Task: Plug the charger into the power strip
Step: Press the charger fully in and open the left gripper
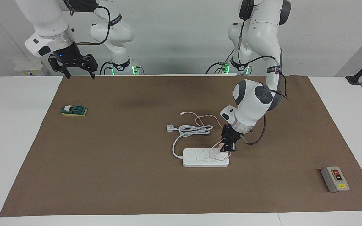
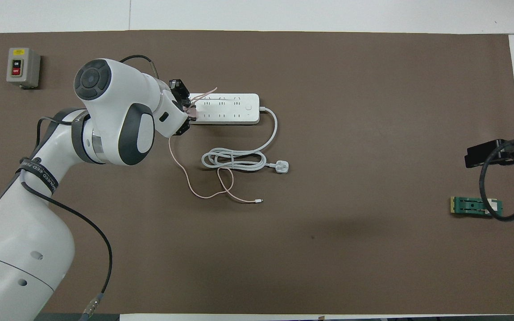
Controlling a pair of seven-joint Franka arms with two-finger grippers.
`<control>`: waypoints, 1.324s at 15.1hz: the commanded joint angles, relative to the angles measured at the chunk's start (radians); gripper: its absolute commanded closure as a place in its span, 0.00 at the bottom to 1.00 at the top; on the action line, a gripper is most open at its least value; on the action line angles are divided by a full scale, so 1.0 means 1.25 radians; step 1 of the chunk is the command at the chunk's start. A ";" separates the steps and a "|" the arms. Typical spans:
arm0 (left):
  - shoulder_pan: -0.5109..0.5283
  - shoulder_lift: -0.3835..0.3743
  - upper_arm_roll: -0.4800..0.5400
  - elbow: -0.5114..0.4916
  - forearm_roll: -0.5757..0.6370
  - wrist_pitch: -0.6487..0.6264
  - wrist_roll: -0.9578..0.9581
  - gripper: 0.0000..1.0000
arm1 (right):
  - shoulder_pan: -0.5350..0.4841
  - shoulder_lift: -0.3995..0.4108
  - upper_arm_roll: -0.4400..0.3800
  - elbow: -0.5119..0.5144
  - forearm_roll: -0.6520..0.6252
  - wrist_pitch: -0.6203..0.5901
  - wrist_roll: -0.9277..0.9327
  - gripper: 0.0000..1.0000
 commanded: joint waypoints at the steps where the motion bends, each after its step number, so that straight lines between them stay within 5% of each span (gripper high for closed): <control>1: 0.023 0.060 0.007 0.021 0.008 0.056 0.062 1.00 | -0.009 -0.009 0.005 -0.004 0.015 -0.003 0.011 0.00; 15: 0.038 0.091 0.007 0.082 -0.026 0.026 0.126 1.00 | -0.009 -0.008 0.003 -0.004 0.014 -0.004 0.011 0.00; 20: 0.049 0.162 0.008 0.200 -0.052 -0.096 0.124 1.00 | -0.009 -0.009 0.003 -0.004 0.014 -0.003 0.011 0.00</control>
